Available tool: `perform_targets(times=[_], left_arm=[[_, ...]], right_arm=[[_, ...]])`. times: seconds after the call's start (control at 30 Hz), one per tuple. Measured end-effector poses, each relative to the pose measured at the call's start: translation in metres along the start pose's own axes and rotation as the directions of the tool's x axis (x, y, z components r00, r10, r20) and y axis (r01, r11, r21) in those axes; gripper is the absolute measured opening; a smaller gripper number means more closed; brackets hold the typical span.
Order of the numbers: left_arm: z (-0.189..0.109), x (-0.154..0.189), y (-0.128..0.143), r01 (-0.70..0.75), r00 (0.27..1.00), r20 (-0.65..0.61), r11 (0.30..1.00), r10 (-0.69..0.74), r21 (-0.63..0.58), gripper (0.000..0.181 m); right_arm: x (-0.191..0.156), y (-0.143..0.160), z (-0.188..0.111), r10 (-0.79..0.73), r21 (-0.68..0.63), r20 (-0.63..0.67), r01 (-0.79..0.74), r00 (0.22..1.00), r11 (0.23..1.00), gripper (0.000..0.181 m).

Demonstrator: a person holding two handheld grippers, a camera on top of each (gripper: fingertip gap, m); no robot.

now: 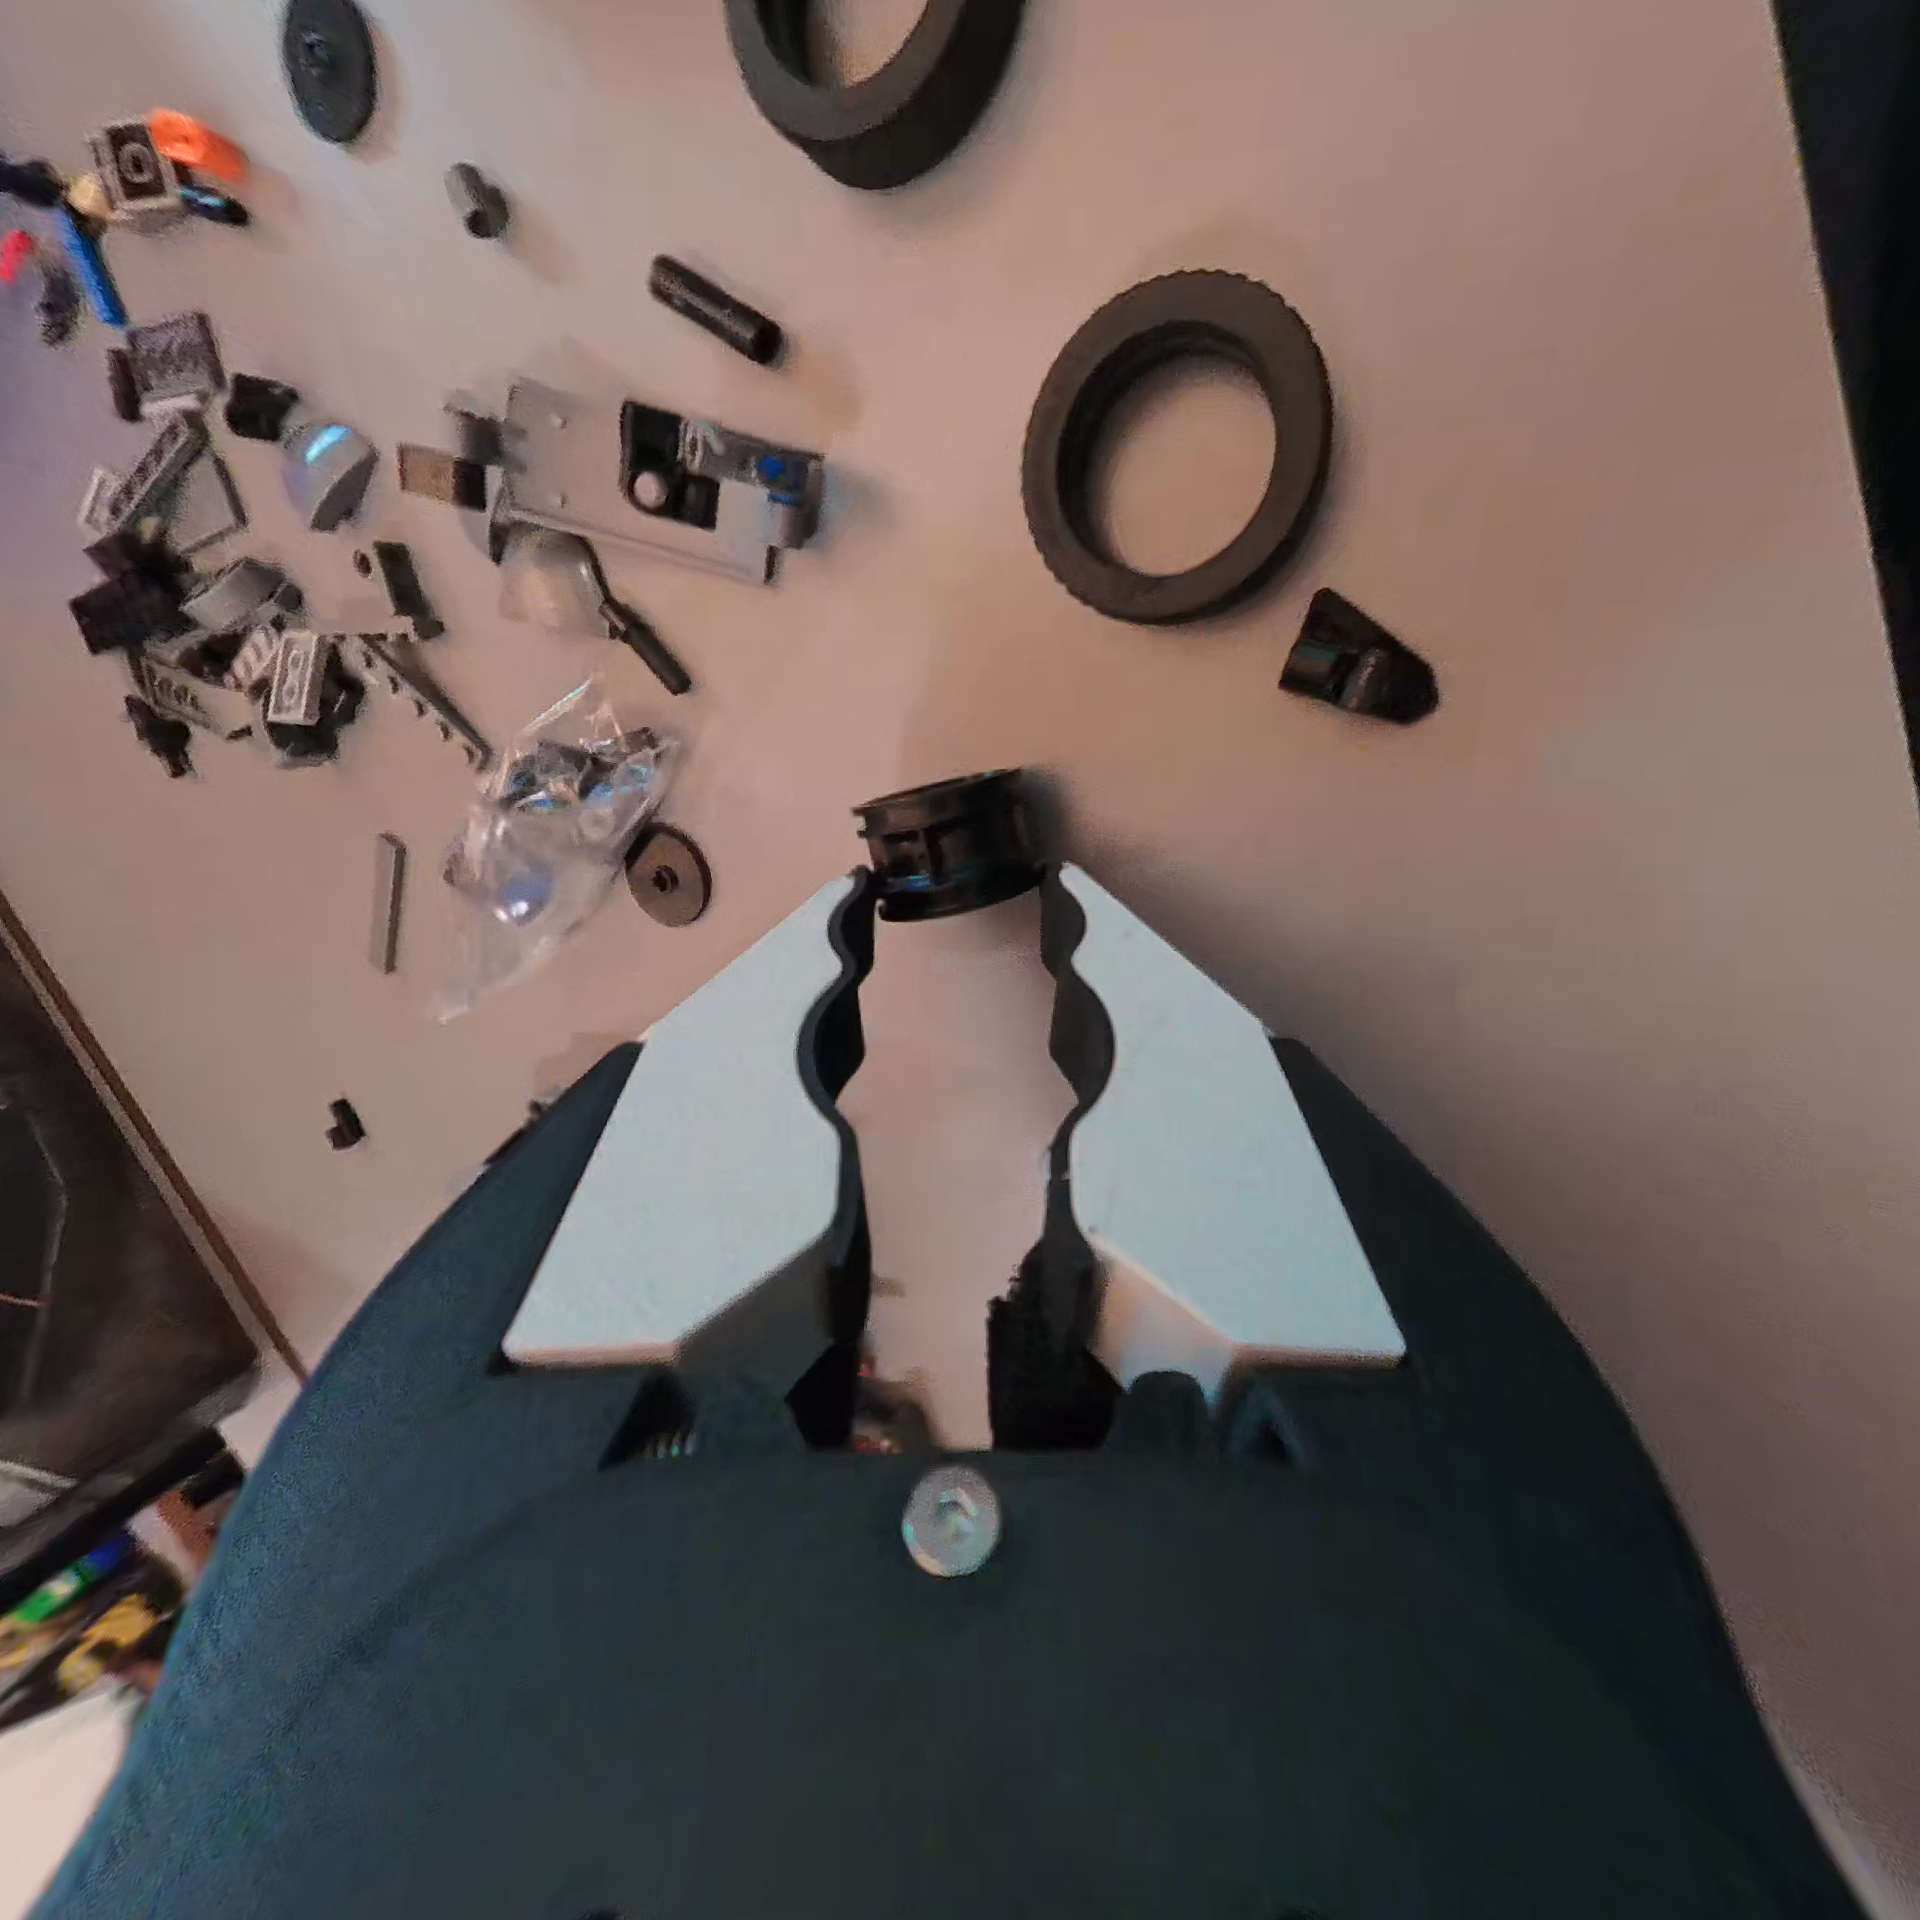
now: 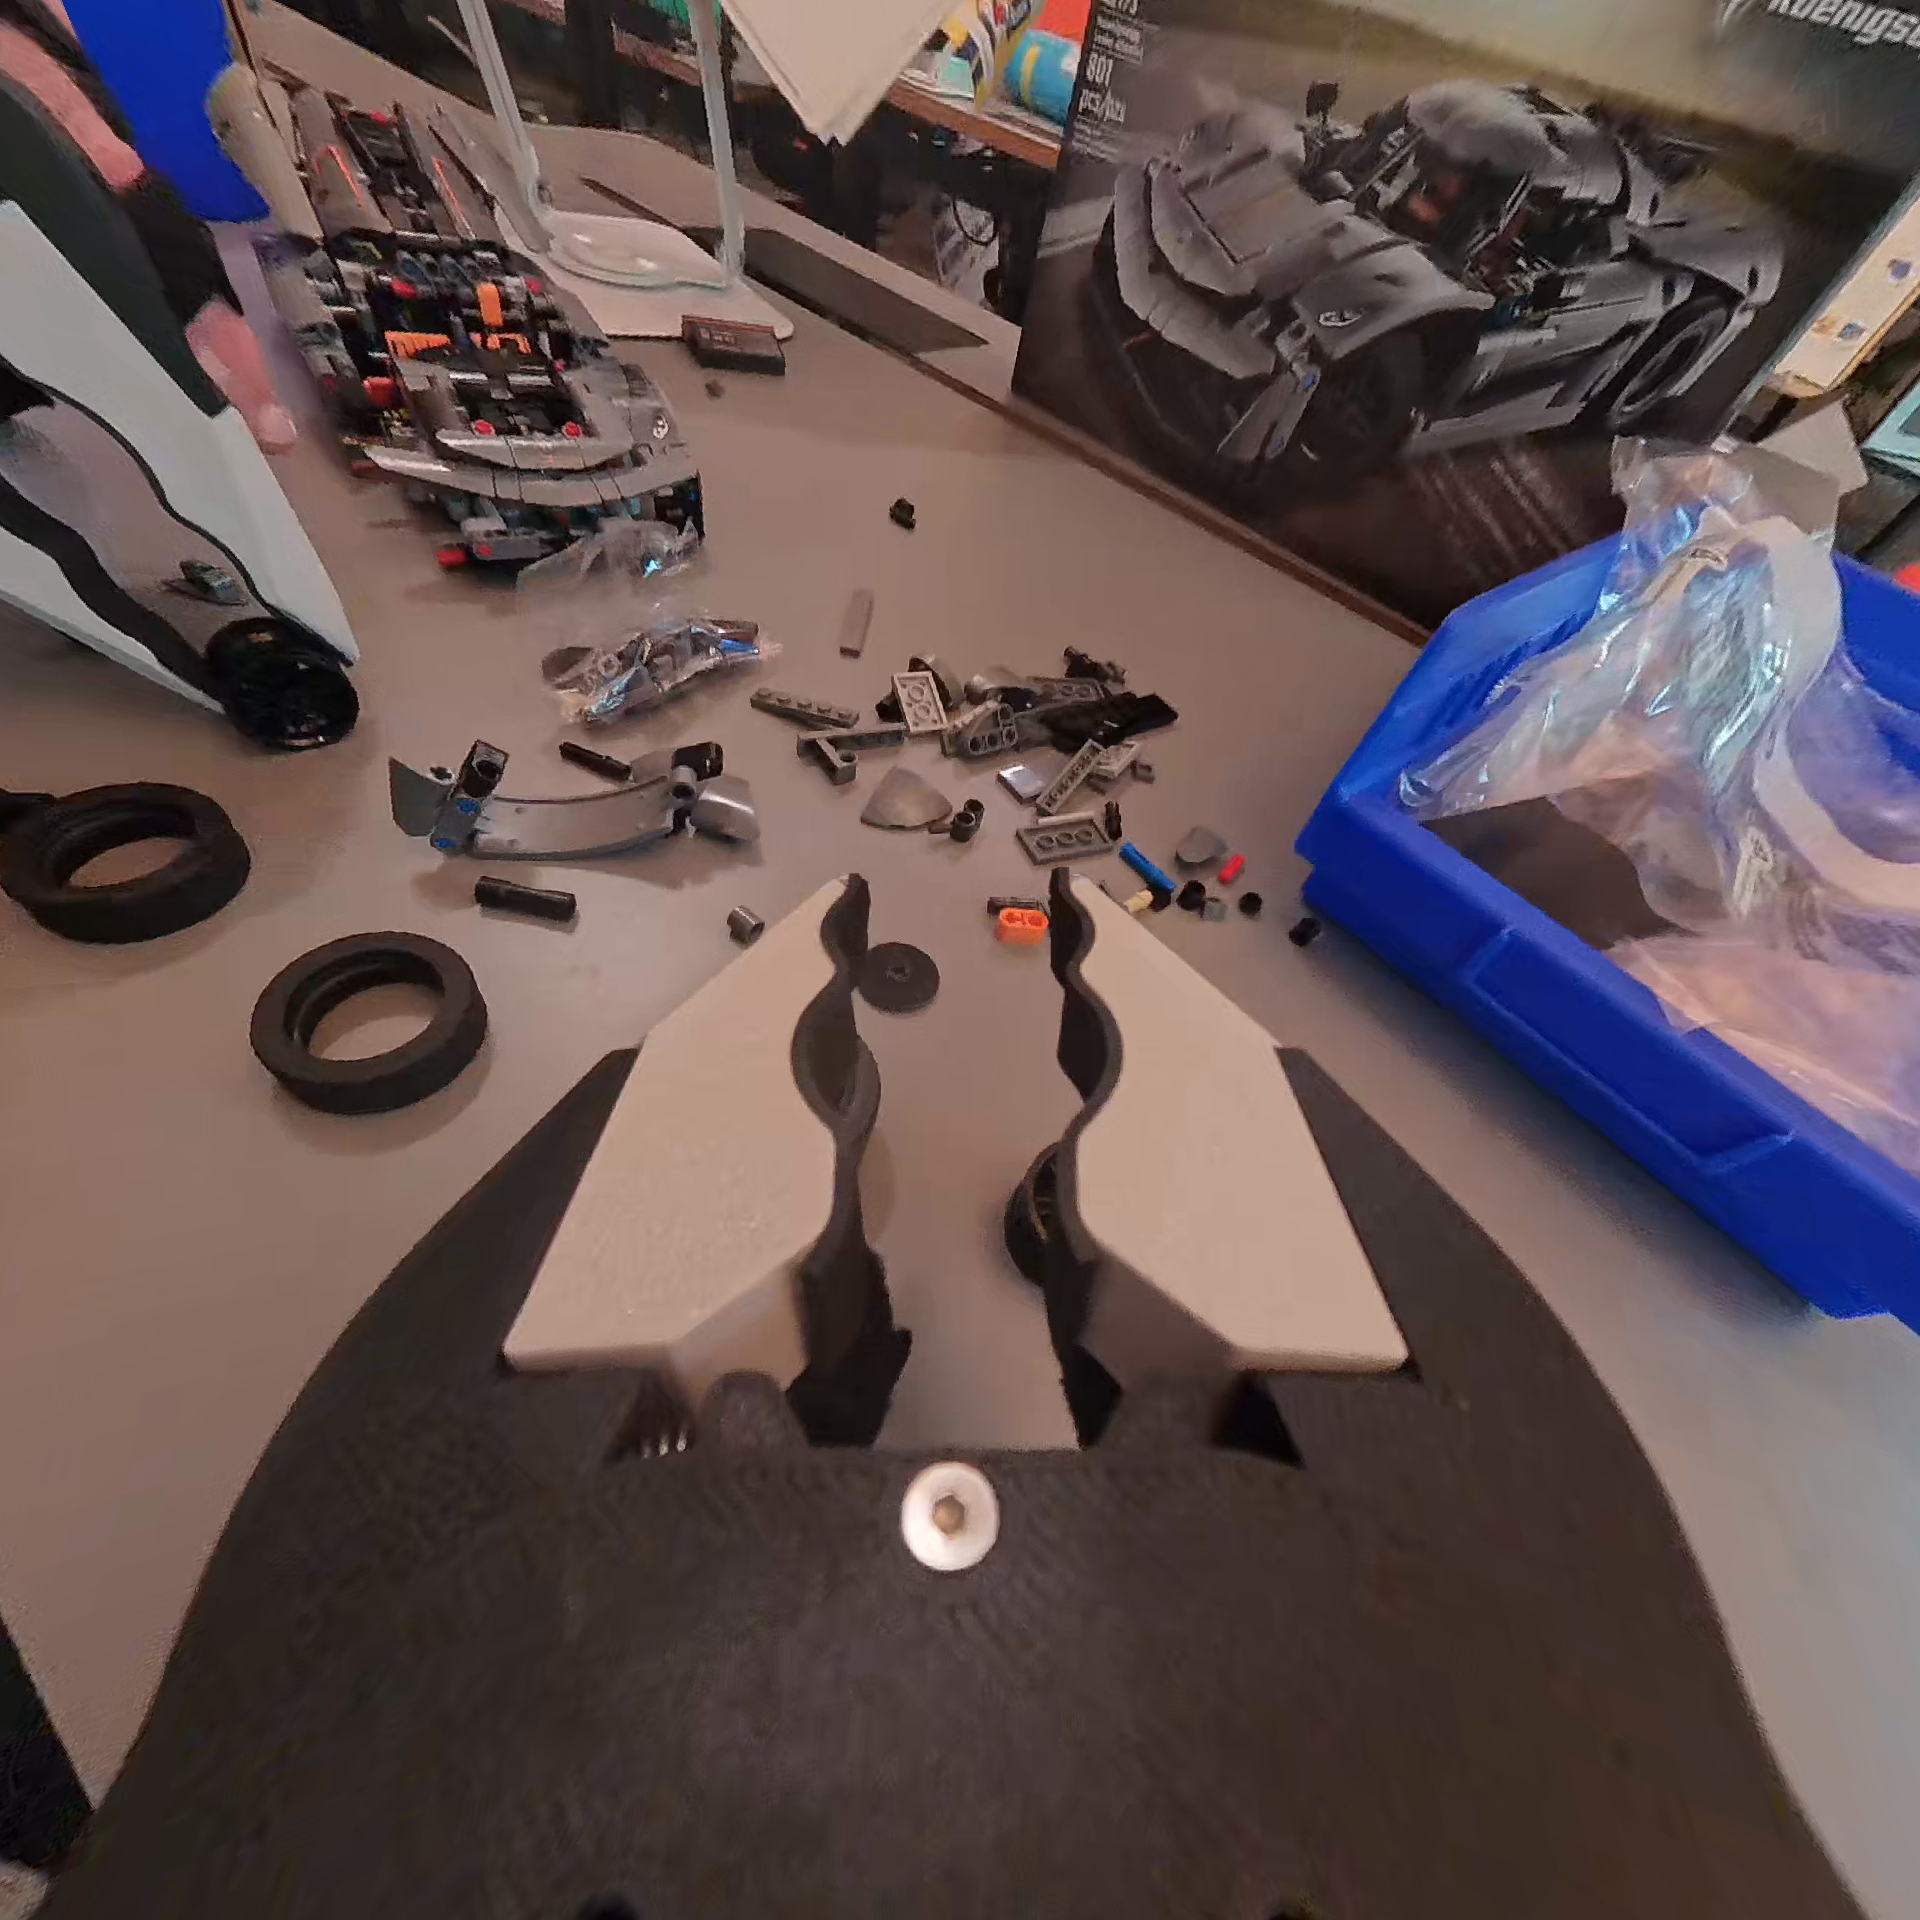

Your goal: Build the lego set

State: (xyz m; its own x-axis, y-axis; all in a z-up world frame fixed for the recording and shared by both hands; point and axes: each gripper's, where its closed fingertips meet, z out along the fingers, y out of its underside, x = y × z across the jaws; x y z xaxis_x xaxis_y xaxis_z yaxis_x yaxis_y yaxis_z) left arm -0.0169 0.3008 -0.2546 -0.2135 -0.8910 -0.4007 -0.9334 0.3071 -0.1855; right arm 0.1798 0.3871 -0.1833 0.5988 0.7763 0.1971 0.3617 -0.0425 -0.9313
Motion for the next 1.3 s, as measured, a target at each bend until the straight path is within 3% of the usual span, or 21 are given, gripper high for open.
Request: perform_targets(times=[0.13, 0.23, 0.37, 0.53, 0.6, 0.67, 0.73, 0.83, 1.1, 1.2, 1.3], left_arm=[[0.006, -0.006, -0.006, -0.053, 0.998, -0.047, 0.996, 0.050, -0.075, 0.033], [0.007, -0.012, -0.013, -0.034, 0.998, -0.054, 0.998, 0.030, -0.059, 0.056], [0.005, -0.024, -0.022, 0.035, 0.999, -0.008, 0.998, -0.035, 0.054, 0.064], [-0.007, -0.048, -0.028, 0.052, 0.975, 0.197, 0.964, -0.105, 0.260, 0.055], [-0.009, -0.049, -0.031, 0.071, 0.963, 0.219, 0.934, -0.156, 0.351, 0.050], [-0.012, -0.058, -0.030, 0.028, 0.929, 0.330, 0.919, -0.170, 0.393, 0.041], [-0.015, -0.062, -0.026, 0.027, 0.910, 0.377, 0.929, -0.176, 0.369, 0.046], [-0.039, -0.070, -0.030, 0.015, 0.856, 0.453, 0.890, -0.247, 0.457, 0.038], [-0.032, -0.078, -0.025, 0.073, 0.820, 0.474, 0.879, -0.322, 0.471, 0.034], [-0.030, -0.080, -0.023, 0.102, 0.822, 0.449, 0.866, -0.351, 0.490, 0.033], [-0.028, -0.081, -0.020, 0.110, 0.824, 0.445, 0.869, -0.351, 0.483, 0.032]], right_arm=[[0.012, -0.001, -0.006, -0.006, 0.017, -0.081, 0.007, 0.997, 1.000, 0.032], [0.015, 0.002, -0.009, 0.028, 0.020, -0.079, -0.027, 0.997, 0.999, 0.034], [0.017, 0.005, -0.008, 0.035, 0.011, -0.070, -0.034, 0.997, 0.999, 0.035], [0.016, 0.008, -0.007, 0.022, -0.001, -0.071, -0.022, 0.997, 1.000, 0.037], [0.017, 0.011, -0.006, 0.038, -0.012, -0.069, -0.039, 0.997, 0.999, 0.040], [0.022, 0.009, -0.009, 0.048, 0.003, -0.099, -0.048, 0.994, 0.999, 0.041], [0.031, 0.006, -0.014, 0.072, 0.033, -0.141, -0.068, 0.987, 0.997, 0.043], [0.039, 0.004, -0.021, 0.138, 0.069, -0.145, -0.129, 0.980, 0.989, 0.045], [0.025, 0.046, -0.019, 0.142, -0.262, -0.054, -0.152, 0.988, 0.953, 0.047], [0.029, 0.064, -0.011, 0.124, -0.363, -0.084, -0.147, 0.989, 0.920, 0.049], [0.031, 0.074, -0.007, 0.121, -0.406, -0.100, -0.152, 0.988, 0.901, 0.037]])
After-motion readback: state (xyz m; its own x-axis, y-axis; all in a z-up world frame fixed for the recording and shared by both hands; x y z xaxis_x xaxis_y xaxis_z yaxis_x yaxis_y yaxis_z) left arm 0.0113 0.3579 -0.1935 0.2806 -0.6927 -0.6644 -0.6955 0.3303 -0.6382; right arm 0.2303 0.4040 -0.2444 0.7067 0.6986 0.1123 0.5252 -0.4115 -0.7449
